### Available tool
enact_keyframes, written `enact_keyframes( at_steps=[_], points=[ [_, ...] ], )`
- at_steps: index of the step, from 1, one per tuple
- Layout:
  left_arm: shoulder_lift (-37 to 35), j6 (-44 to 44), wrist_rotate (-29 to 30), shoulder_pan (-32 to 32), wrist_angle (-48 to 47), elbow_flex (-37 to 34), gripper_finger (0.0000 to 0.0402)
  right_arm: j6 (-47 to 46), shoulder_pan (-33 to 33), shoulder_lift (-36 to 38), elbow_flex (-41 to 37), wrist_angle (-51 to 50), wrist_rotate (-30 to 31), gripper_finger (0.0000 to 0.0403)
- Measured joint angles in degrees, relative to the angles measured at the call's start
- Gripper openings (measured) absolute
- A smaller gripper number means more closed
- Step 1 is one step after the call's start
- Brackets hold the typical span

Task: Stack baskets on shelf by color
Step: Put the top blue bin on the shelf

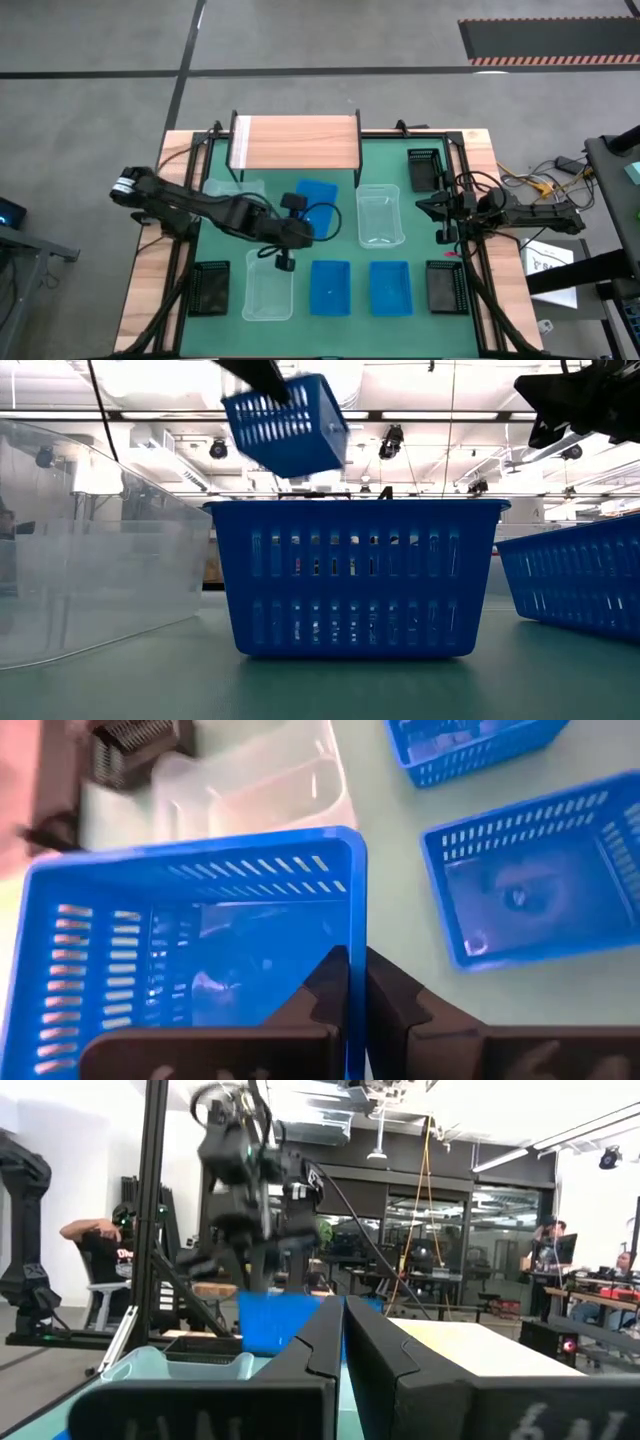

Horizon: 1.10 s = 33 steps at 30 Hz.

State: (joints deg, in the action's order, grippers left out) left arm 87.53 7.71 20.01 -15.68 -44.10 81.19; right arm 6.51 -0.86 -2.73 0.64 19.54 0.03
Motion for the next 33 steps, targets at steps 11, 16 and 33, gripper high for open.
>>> enact_keyframes(
  at_steps=[11, 16, 33],
  points=[
    [-12.85, 7.62, 6.58, 11.31, -8.46, -4.70, 0.0000, -0.56, 0.00, -0.03, 0.00, -0.32, -0.03, 0.0009],
    [-16.53, 12.03, 2.63, 21.34, -8.32, -9.85, 0.0000, -0.58, 0.00, -0.05, 0.00, -0.47, -0.02, 0.0009],
    [-17.40, 21.66, -6.76, 39.82, -7.33, -13.74, 0.0000, -0.58, 0.00, -0.06, 0.00, -1.26, -0.02, 0.0009]
  ],
)
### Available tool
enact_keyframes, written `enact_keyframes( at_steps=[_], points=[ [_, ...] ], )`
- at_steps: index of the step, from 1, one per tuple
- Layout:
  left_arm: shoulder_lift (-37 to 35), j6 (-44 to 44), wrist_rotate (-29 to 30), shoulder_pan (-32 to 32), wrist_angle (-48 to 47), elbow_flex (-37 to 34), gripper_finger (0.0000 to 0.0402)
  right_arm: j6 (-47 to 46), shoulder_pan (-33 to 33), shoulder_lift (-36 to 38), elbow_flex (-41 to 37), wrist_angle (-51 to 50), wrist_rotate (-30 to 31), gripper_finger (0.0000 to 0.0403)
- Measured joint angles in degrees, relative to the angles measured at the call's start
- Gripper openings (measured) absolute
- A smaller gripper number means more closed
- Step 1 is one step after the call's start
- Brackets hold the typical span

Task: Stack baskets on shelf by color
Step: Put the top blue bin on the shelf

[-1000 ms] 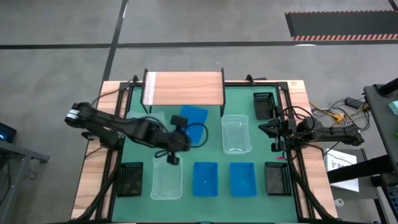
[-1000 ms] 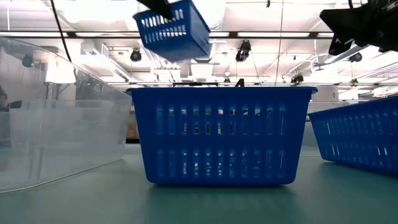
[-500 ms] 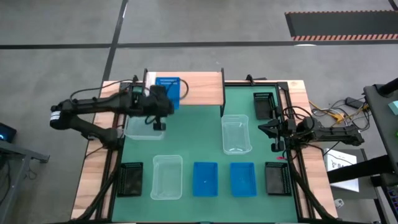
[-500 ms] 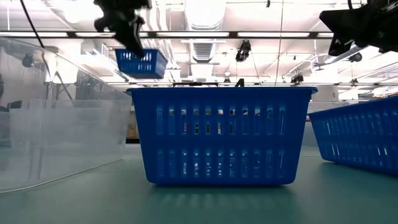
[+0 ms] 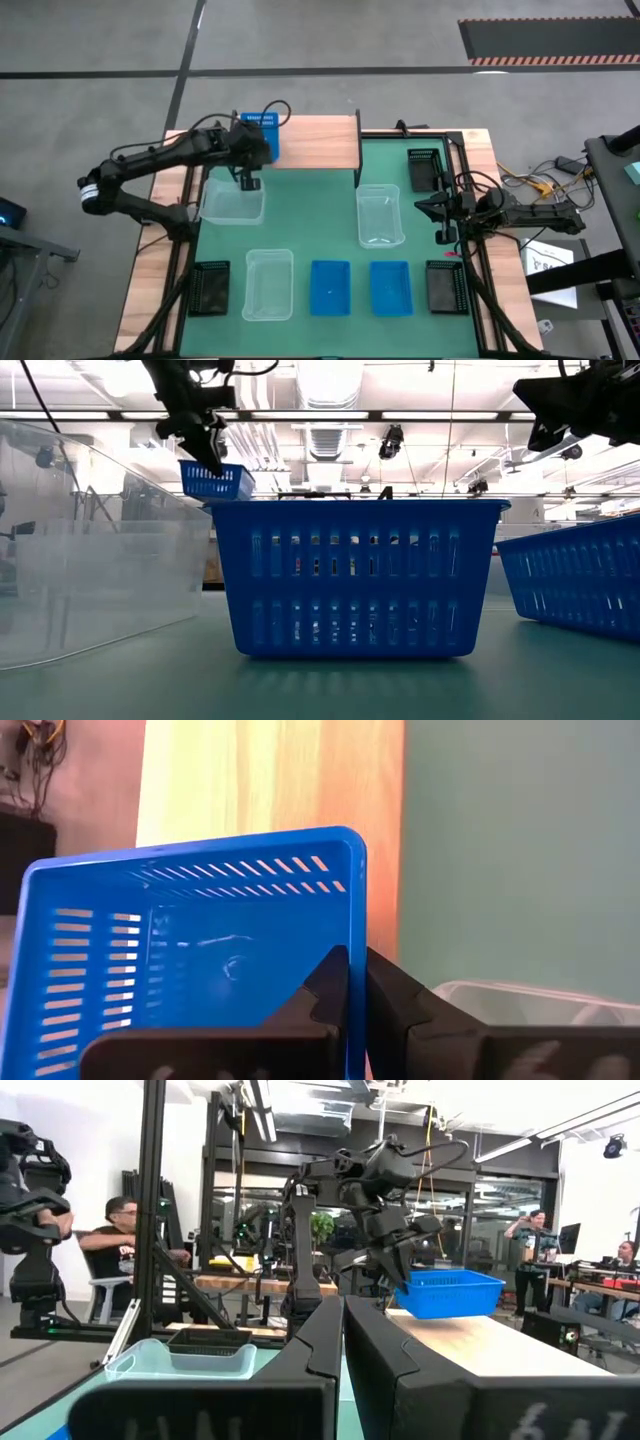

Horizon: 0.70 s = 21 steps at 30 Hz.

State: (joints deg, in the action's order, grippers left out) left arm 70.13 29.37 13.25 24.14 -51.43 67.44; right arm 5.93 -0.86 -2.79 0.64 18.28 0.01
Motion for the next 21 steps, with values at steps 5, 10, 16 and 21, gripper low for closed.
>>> enact_keyframes(
  at_steps=[5, 10, 16, 21],
  points=[
    [0.06, 0.09, -0.21, 1.14, 0.22, -0.33, 0.0000, 0.00, 0.00, 0.00, 0.00, 0.00, 0.00, 0.0009],
    [0.25, 0.02, -0.19, 1.30, 1.25, -0.33, 0.0000, 0.02, 0.00, 0.00, 0.00, -0.02, 0.00, 0.0009],
    [0.41, -0.07, -0.15, 1.38, 3.06, -0.33, 0.0000, -1.42, 0.00, 0.00, 0.00, -0.04, -0.02, 0.0009],
    [1.16, -3.26, -0.11, 1.35, 4.88, -0.27, 0.0000, -2.59, 0.00, 0.00, 0.00, -0.37, -0.02, 0.0009]
  ],
)
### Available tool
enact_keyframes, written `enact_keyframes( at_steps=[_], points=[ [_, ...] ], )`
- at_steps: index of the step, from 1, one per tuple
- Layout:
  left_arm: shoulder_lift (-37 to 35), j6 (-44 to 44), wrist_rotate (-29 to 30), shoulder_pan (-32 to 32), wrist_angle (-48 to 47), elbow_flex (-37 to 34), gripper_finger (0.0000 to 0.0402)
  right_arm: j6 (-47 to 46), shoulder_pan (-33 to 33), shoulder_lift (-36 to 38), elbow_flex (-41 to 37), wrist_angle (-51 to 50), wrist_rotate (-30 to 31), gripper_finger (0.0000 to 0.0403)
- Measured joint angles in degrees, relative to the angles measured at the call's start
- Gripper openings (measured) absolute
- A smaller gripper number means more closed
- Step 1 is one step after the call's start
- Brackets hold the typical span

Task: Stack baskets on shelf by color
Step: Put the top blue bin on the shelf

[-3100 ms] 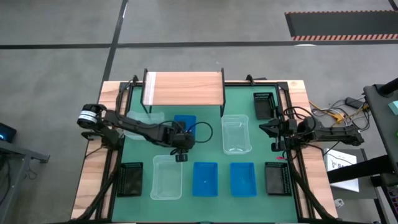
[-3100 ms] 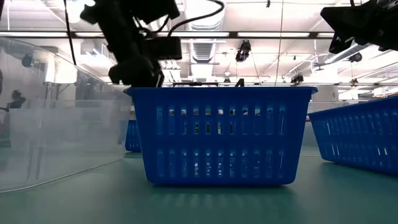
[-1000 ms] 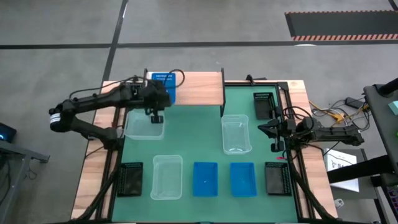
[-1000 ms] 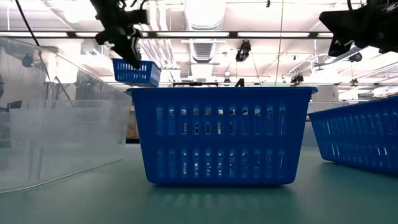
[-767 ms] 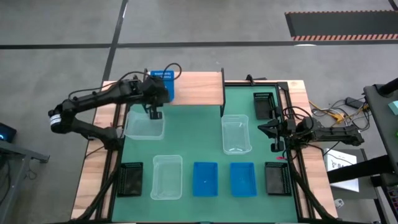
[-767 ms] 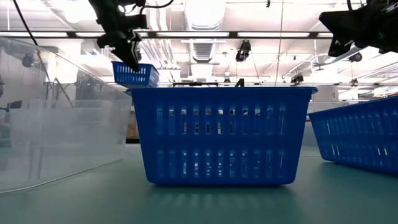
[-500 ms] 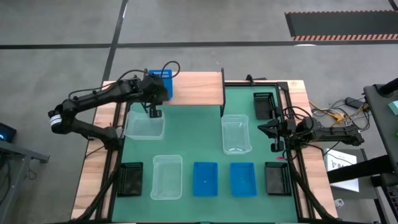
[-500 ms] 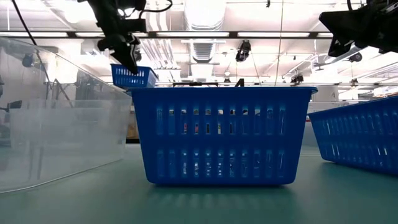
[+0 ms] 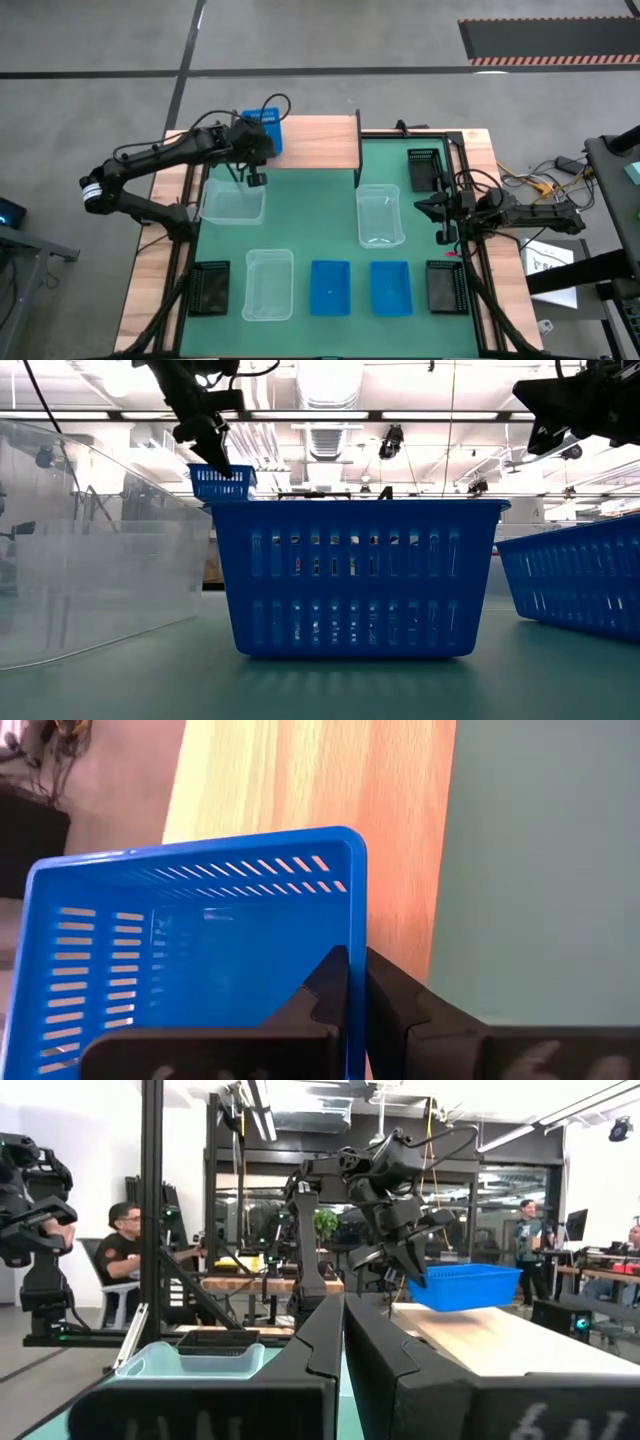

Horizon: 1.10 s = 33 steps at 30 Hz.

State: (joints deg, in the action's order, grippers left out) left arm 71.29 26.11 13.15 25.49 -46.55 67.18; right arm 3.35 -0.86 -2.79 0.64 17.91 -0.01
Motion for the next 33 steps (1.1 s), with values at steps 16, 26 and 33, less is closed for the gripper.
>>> enact_keyframes(
  at_steps=[16, 26, 33],
  points=[
    [-0.02, -0.14, 0.20, -0.10, -0.50, -0.42, 0.0000, 0.99, 0.00, 0.00, 0.00, 0.33, -0.02, 0.0009],
    [-0.02, -0.20, 0.17, -0.10, -0.50, -0.86, 0.0000, 1.15, 0.00, 0.00, 0.00, 0.33, -0.07, 0.0009],
    [-0.02, -0.27, 0.17, -0.10, -0.46, -0.87, 0.0037, 1.15, 0.00, 0.00, 0.00, 0.31, -0.23, 0.0009]
  ],
)
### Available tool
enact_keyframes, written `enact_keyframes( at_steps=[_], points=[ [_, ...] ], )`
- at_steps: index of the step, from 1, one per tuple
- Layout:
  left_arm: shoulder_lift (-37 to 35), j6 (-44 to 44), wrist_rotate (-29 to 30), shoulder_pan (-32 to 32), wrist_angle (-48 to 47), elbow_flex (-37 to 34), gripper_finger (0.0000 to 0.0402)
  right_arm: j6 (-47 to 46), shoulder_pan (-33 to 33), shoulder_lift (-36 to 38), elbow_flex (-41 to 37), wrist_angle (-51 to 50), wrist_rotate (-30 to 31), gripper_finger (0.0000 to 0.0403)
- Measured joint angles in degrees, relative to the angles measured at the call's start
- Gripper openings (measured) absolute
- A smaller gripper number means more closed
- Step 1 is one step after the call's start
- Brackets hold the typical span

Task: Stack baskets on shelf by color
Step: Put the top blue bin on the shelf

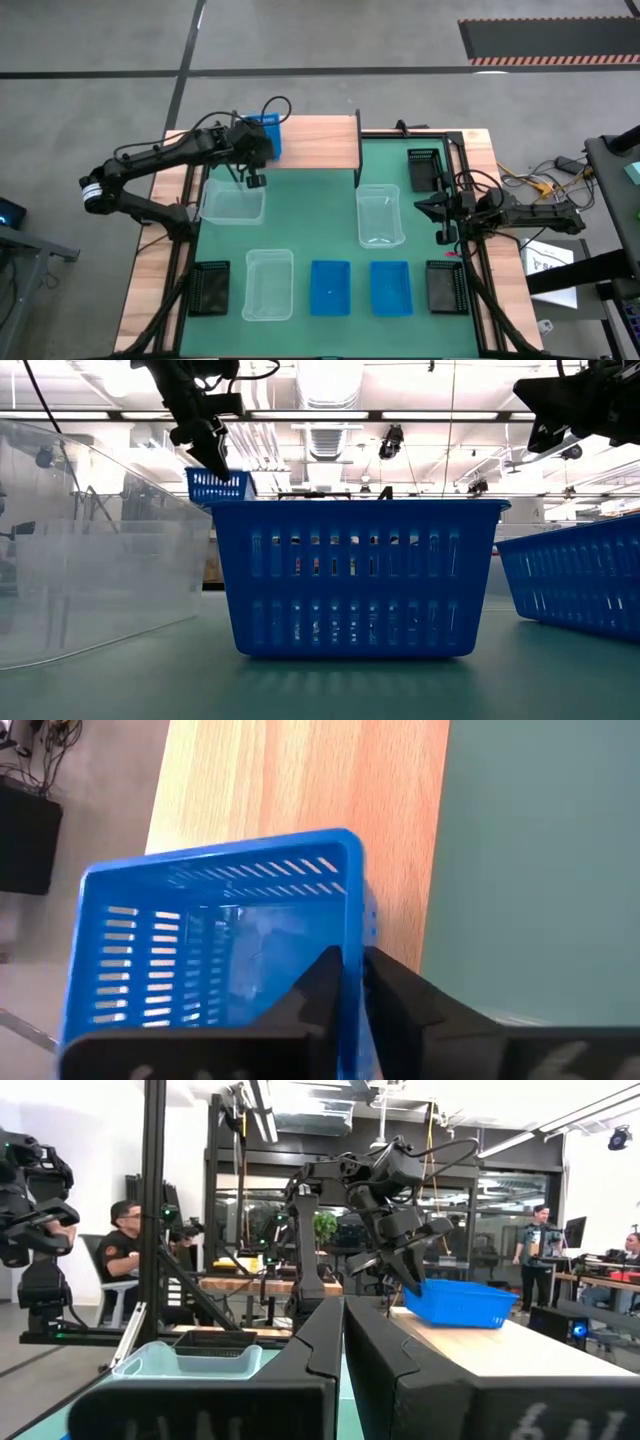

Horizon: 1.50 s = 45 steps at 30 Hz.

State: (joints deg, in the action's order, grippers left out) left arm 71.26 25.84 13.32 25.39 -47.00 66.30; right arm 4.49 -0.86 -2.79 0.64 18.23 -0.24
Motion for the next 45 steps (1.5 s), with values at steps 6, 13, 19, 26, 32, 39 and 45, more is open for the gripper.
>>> enact_keyframes(
  at_steps=[6, 13, 19, 26, 32, 39, 45],
  points=[
    [0.00, -0.02, 0.00, 0.00, 0.01, 0.00, 0.0085, 0.00, 0.00, 0.00, 0.00, 0.01, 0.00, 0.0009],
    [-0.15, -1.00, 0.15, -0.11, -0.02, 0.41, 0.0110, 0.08, 0.02, 0.00, 0.00, 0.01, 0.01, 0.0009],
    [-0.29, -3.09, 0.17, -0.46, 0.07, 2.27, 0.0112, 1.79, 0.02, 0.00, 0.00, 0.88, 0.03, 0.0009],
    [-0.92, -12.90, 0.19, -2.24, 8.34, 2.90, 0.0111, 6.40, 0.02, 0.01, 0.00, 6.01, 0.17, 0.0009],
    [1.02, -23.45, 0.83, -5.34, 18.02, 1.49, 0.0111, 9.25, 0.02, 0.02, 0.00, 7.86, 0.18, 0.0009],
    [5.26, -25.55, 13.06, -6.03, 17.41, 1.17, 0.0090, 11.02, 0.02, 0.11, 0.00, 8.45, 0.21, 0.0009],
    [9.32, -25.52, 13.79, -5.62, 17.39, 1.19, 0.0051, 11.15, 0.00, 0.11, 0.00, 8.69, 0.23, 0.0009]
  ],
)
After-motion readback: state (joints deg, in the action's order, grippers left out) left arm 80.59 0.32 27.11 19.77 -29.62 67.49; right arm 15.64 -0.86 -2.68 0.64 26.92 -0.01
